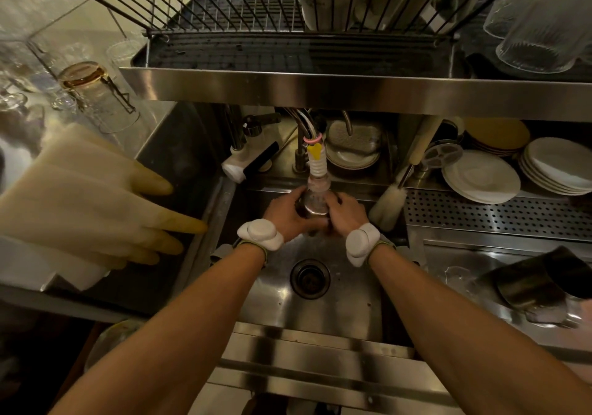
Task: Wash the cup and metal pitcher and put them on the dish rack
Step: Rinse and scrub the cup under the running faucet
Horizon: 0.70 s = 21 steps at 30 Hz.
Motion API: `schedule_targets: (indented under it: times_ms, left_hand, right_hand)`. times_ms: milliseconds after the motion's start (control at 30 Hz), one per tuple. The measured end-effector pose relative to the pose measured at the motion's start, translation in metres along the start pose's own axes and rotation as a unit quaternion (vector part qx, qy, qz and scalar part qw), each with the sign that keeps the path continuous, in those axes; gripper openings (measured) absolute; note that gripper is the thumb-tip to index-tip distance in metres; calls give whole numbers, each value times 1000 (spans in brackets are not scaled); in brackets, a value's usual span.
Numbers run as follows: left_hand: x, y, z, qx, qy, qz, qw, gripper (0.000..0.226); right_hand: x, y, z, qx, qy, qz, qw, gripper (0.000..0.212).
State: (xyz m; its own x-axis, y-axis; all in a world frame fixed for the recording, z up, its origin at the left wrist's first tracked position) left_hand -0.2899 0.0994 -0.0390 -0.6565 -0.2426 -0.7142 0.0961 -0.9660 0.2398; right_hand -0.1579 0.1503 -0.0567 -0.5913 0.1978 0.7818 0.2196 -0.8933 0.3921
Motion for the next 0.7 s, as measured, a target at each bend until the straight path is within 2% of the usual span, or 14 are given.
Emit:
schedule_targets:
  times_ms: [67, 167, 200, 233, 300, 367, 467, 533, 567, 633, 700]
  left_hand:
    - [4, -2, -1, 2, -37, 22, 999, 99]
    - [3, -2, 2, -56, -216, 71, 972, 103]
    - [1, 0, 4, -70, -245, 75, 964, 102]
    - [1, 0, 3, -73, -234, 77, 966, 102]
    - [0, 4, 2, -55, -109, 83, 989, 97]
    - [-5, 7, -1, -24, -11, 65, 998, 83]
    - [-10, 7, -1, 3, -23, 25, 999, 64]
    - [-5, 7, 0, 14, -17, 10, 1000, 58]
    - [2, 5, 0, 23, -11, 8, 1000, 58]
    - [9, 4, 3, 34, 3, 14, 999, 66]
    - [12, 3, 10, 5, 17, 24, 1000, 73]
  right_hand:
    - [1, 0, -1, 8, 5, 10, 1000, 52]
    - [3, 5, -3, 23, 31, 22, 999, 59]
    - [4, 7, -2, 22, 31, 21, 999, 59]
    - [3, 8, 0, 29, 25, 19, 999, 57]
    - [4, 13, 0, 65, -22, 35, 997, 52]
    - [1, 11, -2, 108, -60, 61, 990, 61]
    - [-16, -5, -10, 142, -70, 88, 984, 65]
    - [-26, -13, -11, 124, -66, 69, 988, 87]
    - [-31, -20, -13, 125, -56, 72, 988, 94]
    - [-32, -25, -16, 122, -46, 93, 987, 86]
    - [-17, -12, -9, 74, -37, 77, 994, 87]
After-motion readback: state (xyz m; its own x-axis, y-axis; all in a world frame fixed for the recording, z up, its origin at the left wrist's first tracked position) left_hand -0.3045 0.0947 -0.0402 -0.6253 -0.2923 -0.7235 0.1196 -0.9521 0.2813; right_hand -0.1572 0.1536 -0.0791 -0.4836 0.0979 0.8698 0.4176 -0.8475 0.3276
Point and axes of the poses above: each hand's wrist, its own y-axis away from the middle knuckle, its own z-axis out of the back of the hand, x = y × z, the point moved 3 cm from there along -y, towards the middle knuckle, and after that the axes turned 2 degrees about x, right-handed, at the moved point
